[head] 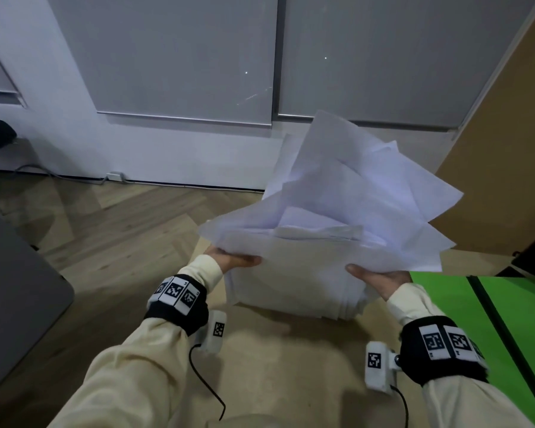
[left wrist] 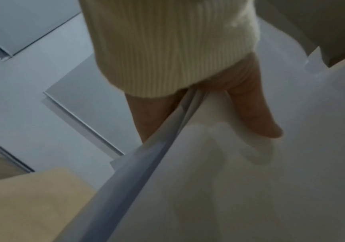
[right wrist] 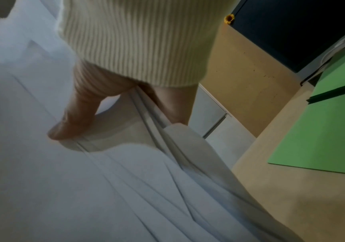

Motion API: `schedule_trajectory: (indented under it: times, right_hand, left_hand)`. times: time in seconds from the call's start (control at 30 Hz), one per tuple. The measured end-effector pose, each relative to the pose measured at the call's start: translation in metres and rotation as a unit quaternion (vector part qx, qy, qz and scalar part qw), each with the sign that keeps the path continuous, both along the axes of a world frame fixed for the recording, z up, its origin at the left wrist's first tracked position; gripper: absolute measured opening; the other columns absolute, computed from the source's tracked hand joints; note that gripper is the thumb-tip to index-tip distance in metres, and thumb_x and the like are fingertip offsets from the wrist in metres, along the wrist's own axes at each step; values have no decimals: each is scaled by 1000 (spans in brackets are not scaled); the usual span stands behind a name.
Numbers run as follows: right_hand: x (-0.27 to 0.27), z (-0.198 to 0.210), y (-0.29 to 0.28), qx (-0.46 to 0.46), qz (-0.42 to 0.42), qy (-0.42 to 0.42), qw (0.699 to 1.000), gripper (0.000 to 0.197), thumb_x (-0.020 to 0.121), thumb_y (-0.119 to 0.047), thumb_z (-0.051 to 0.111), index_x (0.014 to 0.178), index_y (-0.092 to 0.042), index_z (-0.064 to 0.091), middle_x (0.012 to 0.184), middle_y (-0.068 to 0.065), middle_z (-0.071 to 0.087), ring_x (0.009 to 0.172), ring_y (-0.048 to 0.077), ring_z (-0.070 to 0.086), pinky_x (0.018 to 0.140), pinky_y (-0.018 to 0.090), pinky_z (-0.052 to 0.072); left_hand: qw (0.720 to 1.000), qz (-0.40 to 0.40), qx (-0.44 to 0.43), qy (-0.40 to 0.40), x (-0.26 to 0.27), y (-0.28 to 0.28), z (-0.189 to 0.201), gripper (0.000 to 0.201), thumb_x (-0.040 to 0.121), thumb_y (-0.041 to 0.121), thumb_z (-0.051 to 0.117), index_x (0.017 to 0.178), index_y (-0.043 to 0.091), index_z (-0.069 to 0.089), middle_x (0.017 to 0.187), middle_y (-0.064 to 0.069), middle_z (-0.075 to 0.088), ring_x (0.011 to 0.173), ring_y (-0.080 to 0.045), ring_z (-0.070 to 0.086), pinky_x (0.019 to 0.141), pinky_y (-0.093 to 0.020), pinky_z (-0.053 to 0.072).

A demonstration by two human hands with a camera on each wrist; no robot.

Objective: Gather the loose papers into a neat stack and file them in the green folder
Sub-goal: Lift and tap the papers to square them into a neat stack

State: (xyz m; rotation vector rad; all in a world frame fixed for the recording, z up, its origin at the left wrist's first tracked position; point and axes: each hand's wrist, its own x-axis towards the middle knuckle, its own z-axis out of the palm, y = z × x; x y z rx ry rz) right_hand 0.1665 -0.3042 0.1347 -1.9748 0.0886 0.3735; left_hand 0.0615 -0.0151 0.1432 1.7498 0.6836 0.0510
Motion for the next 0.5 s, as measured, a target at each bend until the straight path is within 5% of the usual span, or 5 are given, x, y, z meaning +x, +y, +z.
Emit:
schedule_trajectory:
  times: [0.13, 0.2, 0.33, 0.43, 0.5]
  right_hand:
    - [2, 10, 5, 44, 14, -10, 999, 41, 64, -13, 84, 99, -15, 62, 110, 10, 65, 93, 17, 58, 87, 24, 42]
    - [2, 9, 6, 48, 25, 3, 999, 44, 66, -12, 83, 104, -10, 62, 109, 9, 63, 92, 17, 57, 87, 24, 42]
    - [4, 1, 7, 1, 17, 16, 1000, 69, 59, -23, 87, 118, 0, 60, 113, 11, 64, 103, 24, 62, 93, 29, 46]
    - [2, -2, -1, -5, 26, 9, 1000, 85, 50, -33, 90, 124, -5, 58, 122, 10, 62, 111, 24, 61, 101, 36, 46]
    - [0, -3, -8, 11, 21, 13, 1000, 76, 56, -27, 88, 121, -4, 59, 122, 8, 60, 108, 18, 58, 101, 32, 43]
  left_hand:
    - [998, -42, 17, 46, 4, 2, 1, 133, 6, 55, 77, 129, 14, 50, 134, -4, 52, 122, -17, 50, 109, -29, 38]
    - [996, -50, 38, 70, 2, -4, 5, 118, 26, 52, 80, 133, 13, 47, 139, -8, 49, 126, -20, 48, 109, -27, 36]
    - [996, 14, 58, 61, 3, -2, -10, 73, 75, 16, 77, 137, 2, 42, 141, -16, 47, 134, -27, 42, 114, -37, 31]
    - [991, -1, 81, 106, 1, 8, -19, 68, 77, 22, 76, 135, 6, 44, 140, -11, 48, 128, -23, 47, 108, -21, 36]
    - [987, -16, 80, 139, 2, 10, -18, 51, 77, 26, 75, 120, 15, 50, 122, -7, 53, 108, -15, 54, 81, 1, 42]
